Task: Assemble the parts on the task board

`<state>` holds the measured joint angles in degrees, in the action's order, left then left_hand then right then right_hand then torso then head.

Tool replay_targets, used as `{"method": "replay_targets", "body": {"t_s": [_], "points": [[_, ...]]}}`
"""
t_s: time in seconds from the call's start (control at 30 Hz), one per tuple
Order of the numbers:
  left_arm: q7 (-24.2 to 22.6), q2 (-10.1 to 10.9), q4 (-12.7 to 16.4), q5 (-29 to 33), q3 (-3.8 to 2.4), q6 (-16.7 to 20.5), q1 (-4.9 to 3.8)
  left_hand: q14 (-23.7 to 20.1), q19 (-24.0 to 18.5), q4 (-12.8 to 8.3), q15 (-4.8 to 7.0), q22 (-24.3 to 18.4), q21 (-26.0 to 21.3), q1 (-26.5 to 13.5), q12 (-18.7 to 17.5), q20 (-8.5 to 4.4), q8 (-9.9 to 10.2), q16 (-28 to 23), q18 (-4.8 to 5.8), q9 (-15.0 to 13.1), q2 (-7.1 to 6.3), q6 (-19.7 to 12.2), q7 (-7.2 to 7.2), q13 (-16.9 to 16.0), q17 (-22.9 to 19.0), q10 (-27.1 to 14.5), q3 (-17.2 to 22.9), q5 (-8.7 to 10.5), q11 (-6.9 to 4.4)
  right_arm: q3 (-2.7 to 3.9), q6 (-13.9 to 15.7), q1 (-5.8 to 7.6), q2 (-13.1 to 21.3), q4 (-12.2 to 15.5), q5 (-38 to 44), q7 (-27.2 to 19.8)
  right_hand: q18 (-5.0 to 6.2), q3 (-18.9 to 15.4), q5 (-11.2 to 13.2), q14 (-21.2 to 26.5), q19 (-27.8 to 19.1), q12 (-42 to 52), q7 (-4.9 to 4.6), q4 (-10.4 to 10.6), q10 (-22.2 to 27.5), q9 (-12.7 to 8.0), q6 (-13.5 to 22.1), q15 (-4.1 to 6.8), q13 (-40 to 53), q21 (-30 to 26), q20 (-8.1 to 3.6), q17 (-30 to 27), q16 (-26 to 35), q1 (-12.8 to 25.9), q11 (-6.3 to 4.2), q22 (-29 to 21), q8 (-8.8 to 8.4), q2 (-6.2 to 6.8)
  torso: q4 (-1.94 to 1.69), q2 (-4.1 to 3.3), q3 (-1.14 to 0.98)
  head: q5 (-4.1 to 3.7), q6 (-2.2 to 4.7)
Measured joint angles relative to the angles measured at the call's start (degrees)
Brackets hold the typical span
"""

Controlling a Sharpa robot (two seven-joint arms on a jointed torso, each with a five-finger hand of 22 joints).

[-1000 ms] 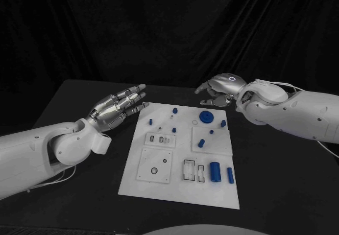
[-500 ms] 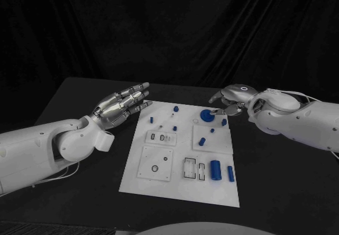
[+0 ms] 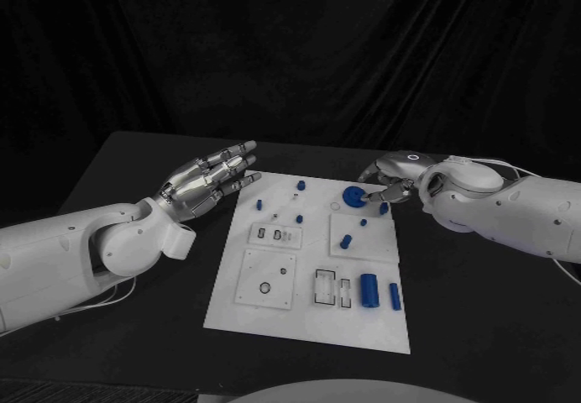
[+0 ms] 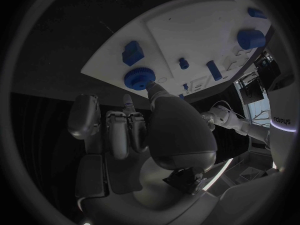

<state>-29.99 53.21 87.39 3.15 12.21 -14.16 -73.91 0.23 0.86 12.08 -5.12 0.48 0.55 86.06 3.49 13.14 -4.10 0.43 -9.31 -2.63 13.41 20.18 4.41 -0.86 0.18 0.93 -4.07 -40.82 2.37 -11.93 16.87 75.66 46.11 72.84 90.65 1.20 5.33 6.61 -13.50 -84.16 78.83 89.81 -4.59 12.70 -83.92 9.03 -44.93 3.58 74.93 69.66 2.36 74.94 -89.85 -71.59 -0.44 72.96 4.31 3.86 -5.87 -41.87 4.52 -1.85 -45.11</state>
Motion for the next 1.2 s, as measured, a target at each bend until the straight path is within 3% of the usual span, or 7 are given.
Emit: {"method": "replay_targets", "body": {"t_s": [0.6, 0.67, 0.8, 1.0, 1.2], "points": [[0.1, -0.1, -0.2, 0.0, 0.00, -0.3, 0.07, 0.0, 0.0, 0.0, 0.00, 0.0, 0.0, 0.0, 0.0, 0.00, 0.0, 0.0, 0.00, 0.0, 0.00, 0.0, 0.00, 0.0, 0.0, 0.0, 0.0, 0.00, 0.00, 0.01, -0.9, -0.68, -1.8, -1.1, -0.1, 0.1, 0.02, 0.3, 0.0, 0.0, -0.2, 0.0, 0.32, -1.4, 0.0, 1.0, -1.9, 0.00, 0.0, 0.0, 0.21, 0.0, 0.0, -1.3, 0.00, 0.5, 0.94, 0.36, -0.04, 0.15, 0.07, -0.24, -0.25], [0.1, -0.1, -0.3, 0.0, 0.00, -0.4, 0.10, 0.0, 0.0, 0.0, 0.00, 0.0, 0.0, 0.0, 0.0, 0.00, 0.0, 0.0, 0.00, 0.0, 0.00, 0.0, 0.00, 0.0, 0.0, 0.0, 0.0, 0.00, -0.01, 0.01, -1.0, -0.76, -2.1, -1.3, -0.1, 0.1, 0.02, 0.5, 0.0, 0.2, -0.2, 0.0, 0.36, -1.9, 0.0, 1.7, -3.3, 0.17, 0.0, 0.0, 0.21, 0.0, 0.0, -1.4, -0.01, 0.7, 1.85, 0.18, -0.04, 0.16, 0.08, -0.32, -0.26], [0.2, -0.1, -0.3, 0.0, 0.00, -0.5, 0.14, 0.0, 0.0, -0.2, 0.00, 0.0, 0.0, 0.0, 0.0, 0.00, 0.0, 0.0, 0.00, 0.0, 0.00, 0.0, 0.00, 0.0, 0.0, 0.0, 0.2, 0.00, -0.01, 0.04, -1.5, -0.99, -2.4, -1.7, -0.1, 0.2, 0.02, 0.7, -2.6, 0.2, -0.2, 0.0, 0.51, -2.9, 0.0, 3.7, -5.2, 0.16, 0.0, 0.0, 0.21, 0.0, 0.0, -2.2, -0.01, 1.0, 3.89, 0.28, -0.06, 0.17, 0.08, -0.36, -0.30], [0.2, -0.1, -0.4, 0.0, 0.00, -0.6, 0.20, 0.0, 0.0, -0.1, 0.00, 0.0, 0.0, 0.0, 0.0, 0.00, 0.0, 0.0, 0.00, 0.0, 0.00, 0.0, 0.00, 0.0, 0.0, 0.0, 0.2, 0.00, -0.01, 0.31, -1.9, -1.10, -3.1, -2.4, -0.1, 0.4, 0.02, 1.3, -6.0, 0.2, 0.0, 0.0, 0.41, -3.9, 0.0, 5.4, -5.1, 0.16, 0.0, 0.0, 0.00, 0.0, 0.0, -2.8, 0.00, 1.5, 5.22, -0.05, -0.08, 0.18, 0.09, -0.24, -0.33], [0.2, -0.1, -0.5, 0.0, 0.00, -0.7, 0.27, 0.0, 0.0, 0.0, 0.00, 0.0, 0.0, 0.0, 0.0, 0.00, 0.0, 0.0, 0.00, 0.0, 0.00, 0.0, 0.00, 0.0, 0.0, 0.0, 0.3, 0.00, -0.01, 0.52, -2.0, -1.28, -3.7, -3.1, -0.3, 0.5, 0.03, 1.8, -7.4, 0.2, 0.0, 0.0, 0.21, -5.0, 0.0, 6.4, -4.9, 0.16, 0.0, 0.0, 0.00, 0.0, 0.0, -3.7, -0.01, 1.7, 5.78, 0.06, -0.08, 0.19, 0.11, -0.18, -0.34]]}}
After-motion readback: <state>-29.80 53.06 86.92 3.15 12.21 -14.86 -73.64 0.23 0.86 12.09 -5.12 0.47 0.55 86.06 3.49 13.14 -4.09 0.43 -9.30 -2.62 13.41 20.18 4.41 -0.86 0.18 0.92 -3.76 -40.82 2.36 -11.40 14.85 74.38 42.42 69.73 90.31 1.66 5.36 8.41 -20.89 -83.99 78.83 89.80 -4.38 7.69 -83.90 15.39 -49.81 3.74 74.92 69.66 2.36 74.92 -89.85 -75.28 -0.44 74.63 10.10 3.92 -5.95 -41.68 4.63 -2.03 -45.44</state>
